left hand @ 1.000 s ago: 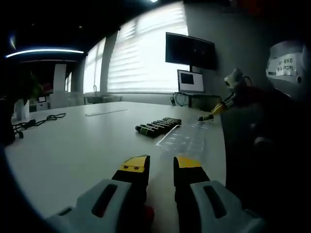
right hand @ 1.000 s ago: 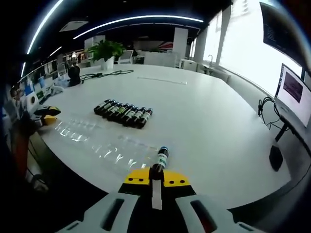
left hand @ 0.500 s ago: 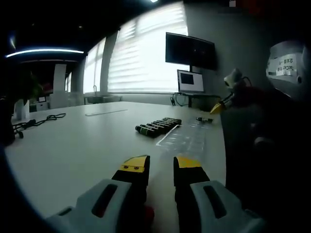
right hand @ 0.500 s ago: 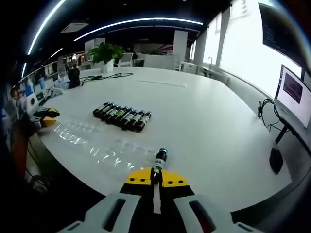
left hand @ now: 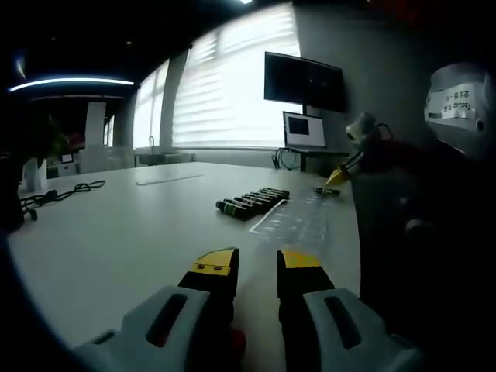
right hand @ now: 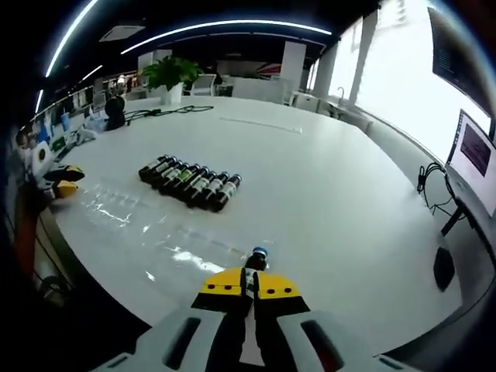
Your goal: Grip medicine bottles put into box
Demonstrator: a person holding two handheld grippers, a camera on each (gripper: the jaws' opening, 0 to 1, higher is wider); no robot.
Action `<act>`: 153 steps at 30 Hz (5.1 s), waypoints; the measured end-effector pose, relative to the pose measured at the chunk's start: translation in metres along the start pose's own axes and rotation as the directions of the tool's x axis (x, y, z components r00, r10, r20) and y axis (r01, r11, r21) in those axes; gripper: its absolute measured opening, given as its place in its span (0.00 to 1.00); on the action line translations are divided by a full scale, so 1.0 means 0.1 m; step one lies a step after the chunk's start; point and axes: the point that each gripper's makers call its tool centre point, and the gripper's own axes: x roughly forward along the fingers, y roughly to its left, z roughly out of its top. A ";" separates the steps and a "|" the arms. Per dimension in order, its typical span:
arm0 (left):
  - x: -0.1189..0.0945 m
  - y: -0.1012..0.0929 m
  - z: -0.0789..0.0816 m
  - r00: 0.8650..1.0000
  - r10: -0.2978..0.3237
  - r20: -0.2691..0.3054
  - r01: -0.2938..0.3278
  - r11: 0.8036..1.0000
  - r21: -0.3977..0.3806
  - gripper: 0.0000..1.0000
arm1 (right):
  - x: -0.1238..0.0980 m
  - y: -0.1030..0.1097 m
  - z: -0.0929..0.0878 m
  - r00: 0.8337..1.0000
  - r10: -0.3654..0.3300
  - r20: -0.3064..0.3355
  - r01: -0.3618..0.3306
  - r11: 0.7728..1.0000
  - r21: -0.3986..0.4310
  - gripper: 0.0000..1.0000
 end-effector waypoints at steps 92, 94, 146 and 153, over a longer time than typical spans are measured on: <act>-0.02 0.02 0.00 1.000 0.007 0.002 -0.007 1.000 -0.003 0.14 | 0.98 0.29 0.79 0.996 0.089 0.018 -0.089 0.995 -0.038 0.08; -0.02 0.02 0.00 1.000 0.007 0.002 -0.007 1.000 -0.003 0.14 | 0.99 0.25 0.78 0.997 0.070 0.016 -0.070 0.997 -0.039 0.08; -0.02 0.04 0.00 1.000 0.013 0.002 -0.013 1.000 -0.011 0.14 | 0.88 0.19 0.79 0.999 0.020 0.034 -0.019 0.998 -0.053 0.07; -0.02 0.04 0.00 1.000 0.013 0.001 -0.013 1.000 -0.010 0.14 | 0.64 0.26 0.87 0.995 0.020 0.100 -0.014 0.998 -0.059 0.06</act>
